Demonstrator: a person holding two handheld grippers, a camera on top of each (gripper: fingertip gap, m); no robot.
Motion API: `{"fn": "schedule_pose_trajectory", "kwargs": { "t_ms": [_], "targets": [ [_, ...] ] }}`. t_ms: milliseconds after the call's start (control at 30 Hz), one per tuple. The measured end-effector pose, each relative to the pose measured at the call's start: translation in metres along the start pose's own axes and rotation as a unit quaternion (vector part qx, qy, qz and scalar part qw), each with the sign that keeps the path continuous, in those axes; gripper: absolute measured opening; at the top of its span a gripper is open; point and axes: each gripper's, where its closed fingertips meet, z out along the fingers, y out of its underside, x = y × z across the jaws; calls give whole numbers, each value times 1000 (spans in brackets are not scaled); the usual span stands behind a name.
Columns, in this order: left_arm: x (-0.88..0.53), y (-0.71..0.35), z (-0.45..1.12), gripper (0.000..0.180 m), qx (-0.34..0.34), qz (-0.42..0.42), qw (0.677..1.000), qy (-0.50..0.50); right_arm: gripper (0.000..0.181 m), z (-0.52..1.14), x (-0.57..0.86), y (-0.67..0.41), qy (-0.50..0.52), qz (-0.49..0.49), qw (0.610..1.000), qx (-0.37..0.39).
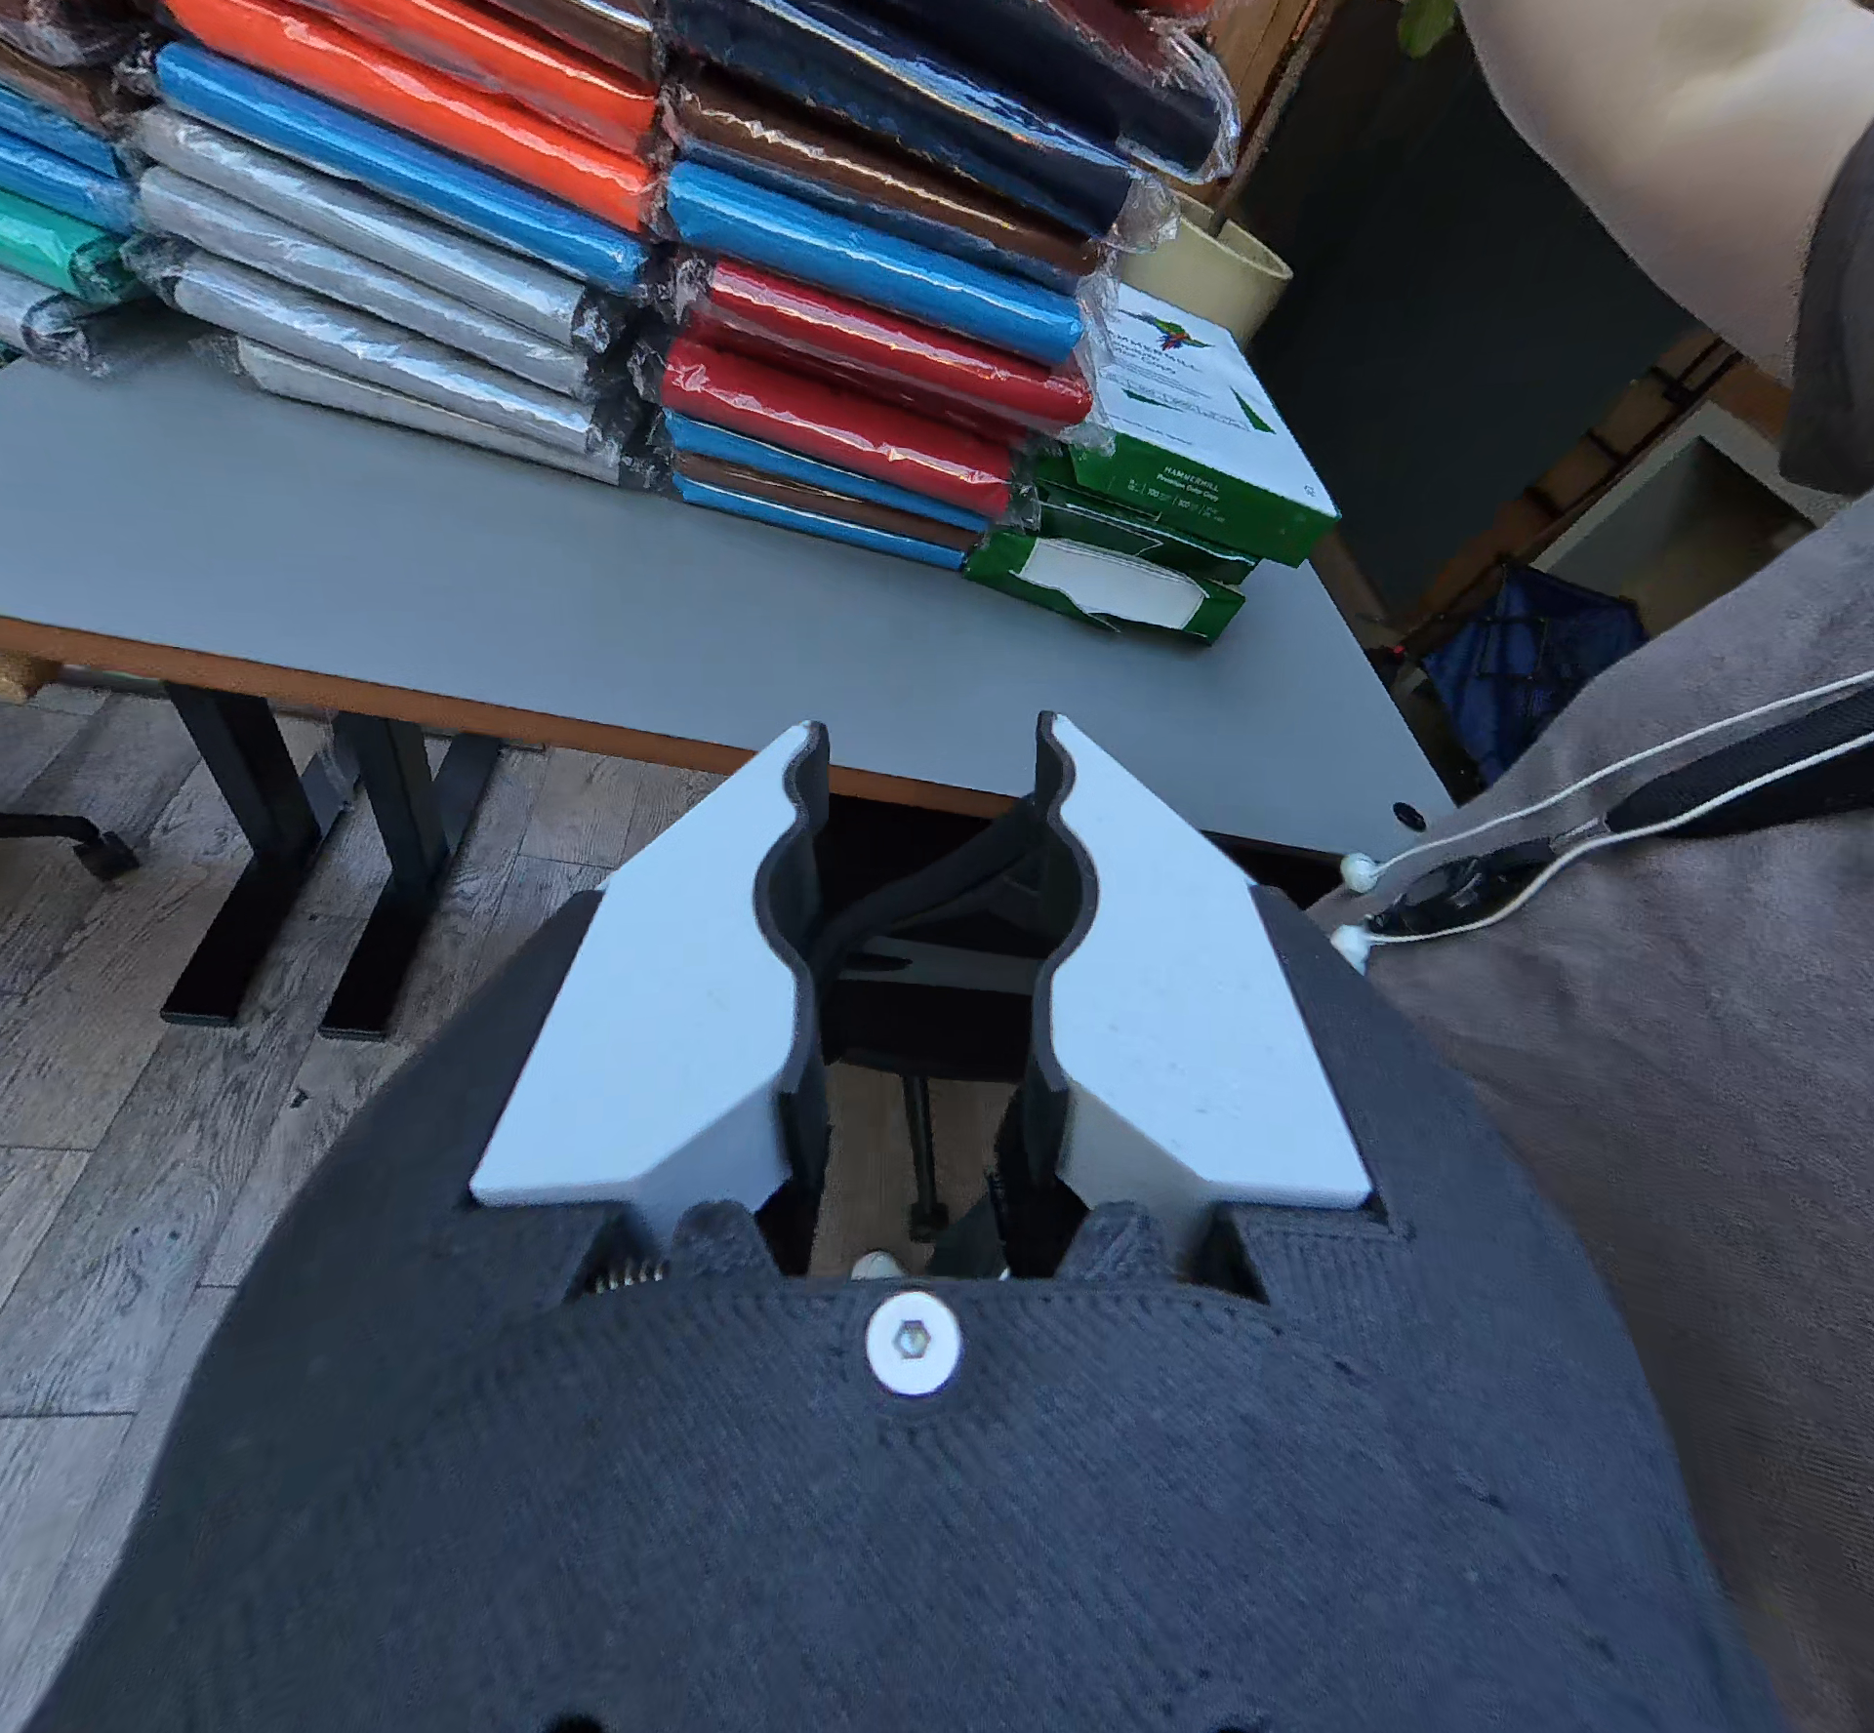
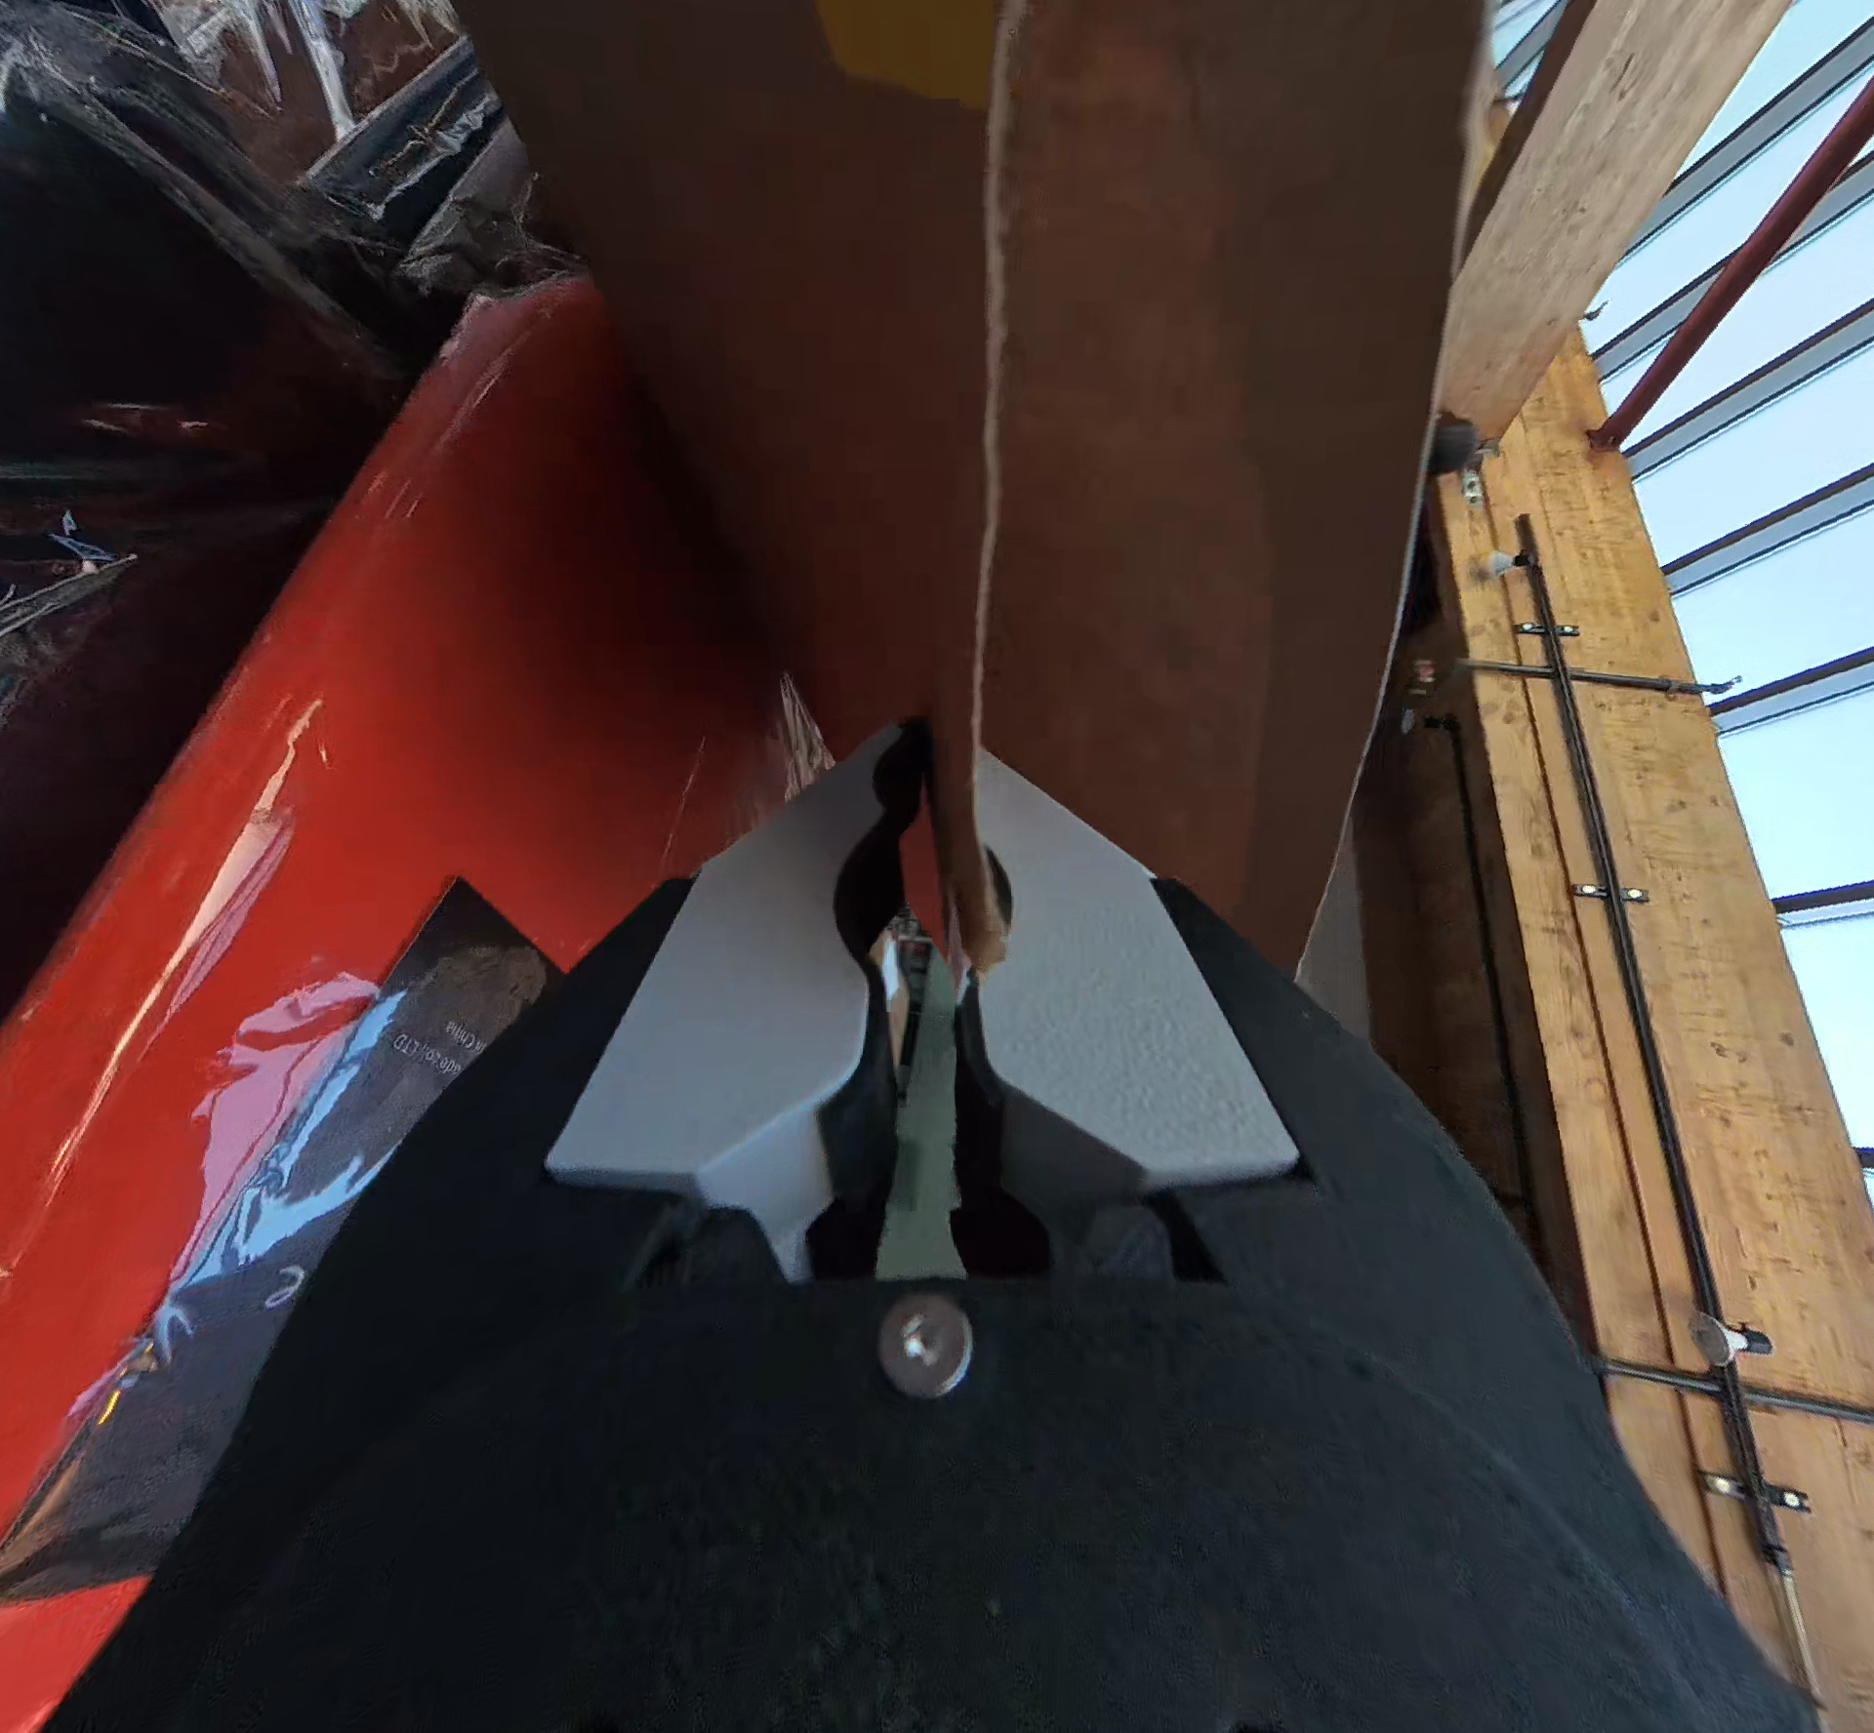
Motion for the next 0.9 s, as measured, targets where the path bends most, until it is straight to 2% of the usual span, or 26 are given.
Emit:
{"fn": "schedule_pose_trajectory", "kwargs": {
  "t_ms": [33,300,433,533,567,633,733,900],
  "targets": [
    [-2,-3,6,39,-4,6,1000,-2,0,1,-2,4,-14,14,1000,-1],
    [-17,-45,59,50,-10,41,999,-18,59,-23,-20,13,-31,135,990,-15],
    [-16,-38,77,56,-51,74,996,-1,62,-60,-31,9,2,171,985,-31],
    [-22,-26,87,59,-79,68,994,20,64,-83,-47,5,7,195,980,-48],
    [-25,-23,88,59,-83,64,994,29,71,-90,-54,4,4,206,977,-61],
    [-33,-21,84,60,-83,63,994,39,77,-105,-67,-3,2,233,969,-77],
    [-60,-24,65,63,-64,64,996,26,98,-126,-95,-39,-18,313,948,-62],
    [-149,-17,-8,78,-44,58,996,-61,97,-140,-154,-149,-58,416,907,-10]
  ]
}}
